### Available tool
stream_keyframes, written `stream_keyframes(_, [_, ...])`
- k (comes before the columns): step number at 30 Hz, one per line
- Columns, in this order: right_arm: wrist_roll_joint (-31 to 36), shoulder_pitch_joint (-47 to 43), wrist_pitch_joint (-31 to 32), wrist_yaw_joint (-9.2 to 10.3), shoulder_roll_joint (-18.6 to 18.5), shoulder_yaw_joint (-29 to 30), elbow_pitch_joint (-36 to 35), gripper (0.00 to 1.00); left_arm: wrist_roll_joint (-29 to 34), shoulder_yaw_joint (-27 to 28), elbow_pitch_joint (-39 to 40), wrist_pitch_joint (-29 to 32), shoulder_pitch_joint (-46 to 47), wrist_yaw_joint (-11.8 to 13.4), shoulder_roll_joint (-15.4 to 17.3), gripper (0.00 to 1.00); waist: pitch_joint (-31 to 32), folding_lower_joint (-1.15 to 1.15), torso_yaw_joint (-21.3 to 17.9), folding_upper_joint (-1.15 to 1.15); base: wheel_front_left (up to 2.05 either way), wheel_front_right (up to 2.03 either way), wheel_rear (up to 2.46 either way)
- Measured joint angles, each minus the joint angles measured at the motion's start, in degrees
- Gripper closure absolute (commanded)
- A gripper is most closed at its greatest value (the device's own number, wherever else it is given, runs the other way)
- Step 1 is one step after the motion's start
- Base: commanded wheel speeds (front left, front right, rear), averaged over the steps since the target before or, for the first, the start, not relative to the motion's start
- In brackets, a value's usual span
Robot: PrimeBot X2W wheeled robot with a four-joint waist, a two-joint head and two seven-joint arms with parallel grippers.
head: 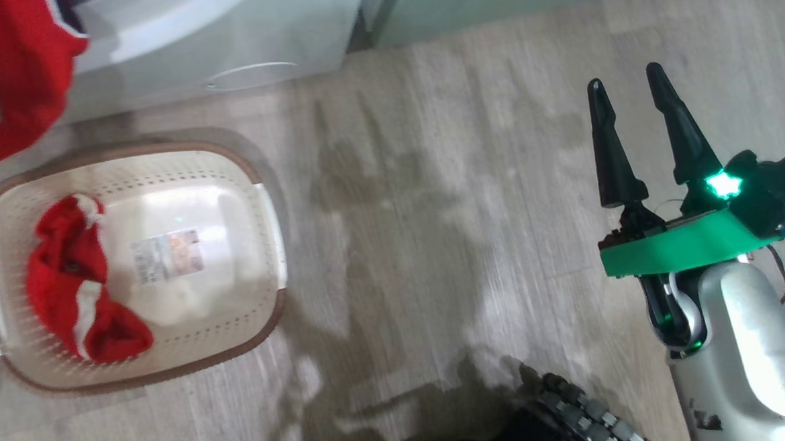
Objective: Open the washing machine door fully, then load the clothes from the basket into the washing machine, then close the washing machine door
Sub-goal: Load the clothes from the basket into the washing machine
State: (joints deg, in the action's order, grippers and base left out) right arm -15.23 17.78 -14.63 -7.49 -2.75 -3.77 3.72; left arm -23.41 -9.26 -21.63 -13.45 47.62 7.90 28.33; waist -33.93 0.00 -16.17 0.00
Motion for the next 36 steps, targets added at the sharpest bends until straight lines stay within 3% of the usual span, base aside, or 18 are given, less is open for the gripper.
stream_keyframes(7, [2.03, -0.81, 0.00, 0.00, 0.00, 0.89, 0.67, 0.00, -0.22, -0.35, 18.63, 0.64, -16.60, 6.30, -2.00, 0.00, 2.92, 0.00, 3.38, 0.00, 0.00, 0.00, 0.00])
stream_keyframes(13, [3.25, -0.92, 0.11, 0.00, -0.01, 1.43, 1.45, 0.00, 0.30, -2.29, 26.96, 0.87, -26.85, 9.79, -4.03, 0.00, 5.49, 0.00, 5.71, 0.00, 0.00, 0.00, 0.00])
stream_keyframes(26, [4.68, -4.22, 2.11, 0.00, -0.02, 1.60, 2.74, 0.00, 0.45, -4.04, 27.83, -0.24, -37.60, 10.54, -6.66, 0.00, 11.27, 0.00, 8.71, 0.00, 0.00, 0.00, 0.00])
stream_keyframes(36, [4.66, -4.61, 3.14, 0.00, -0.02, 1.49, 2.68, 0.00, 0.21, -4.97, 26.25, -0.25, -38.38, 10.50, -6.80, 0.00, 11.93, 0.00, 9.38, 0.00, 0.00, 0.00, 0.00])
